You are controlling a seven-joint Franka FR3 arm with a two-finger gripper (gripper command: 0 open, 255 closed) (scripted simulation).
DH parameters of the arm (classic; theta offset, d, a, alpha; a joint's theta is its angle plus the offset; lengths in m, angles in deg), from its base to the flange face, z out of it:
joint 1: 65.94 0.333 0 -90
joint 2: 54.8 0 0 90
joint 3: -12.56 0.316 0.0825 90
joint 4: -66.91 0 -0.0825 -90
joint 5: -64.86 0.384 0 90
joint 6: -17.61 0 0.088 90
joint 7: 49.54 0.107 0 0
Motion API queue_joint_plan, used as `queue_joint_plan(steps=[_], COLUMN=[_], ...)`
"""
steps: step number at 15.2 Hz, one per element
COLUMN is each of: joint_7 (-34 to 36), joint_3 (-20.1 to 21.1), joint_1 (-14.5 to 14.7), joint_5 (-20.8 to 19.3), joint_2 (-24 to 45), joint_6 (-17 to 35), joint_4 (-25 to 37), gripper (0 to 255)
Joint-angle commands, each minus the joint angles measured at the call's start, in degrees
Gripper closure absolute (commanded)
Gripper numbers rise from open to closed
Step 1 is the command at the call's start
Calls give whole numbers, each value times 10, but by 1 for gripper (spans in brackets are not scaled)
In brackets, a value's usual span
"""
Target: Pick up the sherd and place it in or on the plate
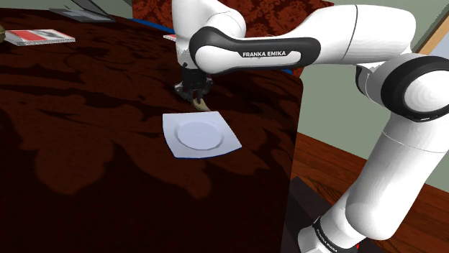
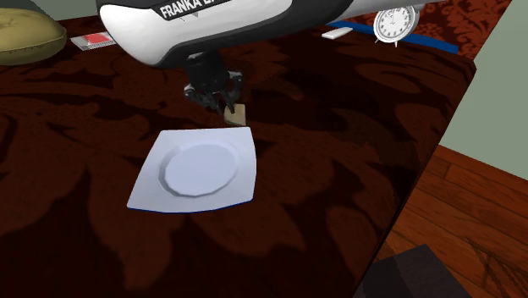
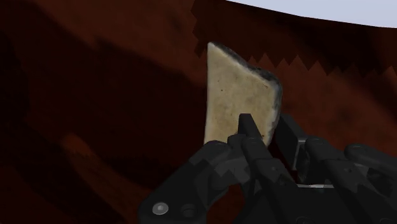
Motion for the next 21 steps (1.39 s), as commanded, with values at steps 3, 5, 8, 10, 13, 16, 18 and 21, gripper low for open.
queue_joint_plan(steps=[3, 5, 8, 10, 13, 16, 18, 21], joint_7=[0, -5, -12, -16, -23, -29, -33, -76], joint_3=[-1, 0, 1, 2, 2, 3, 4, 4], joint_1=[-1, 0, 3, 4, 8, 12, 15, -20], joint_5=[0, 2, 3, 3, 3, 1, -1, 48], joint_2=[2, 1, 2, 3, 6, 10, 14, -17], joint_6=[0, -14, -36, -50, -73, -97, -114, -59], joint_4=[-3, 12, 35, 51, 78, 106, 127, 69], gripper=[255, 255, 255, 255, 255, 255, 255, 0])
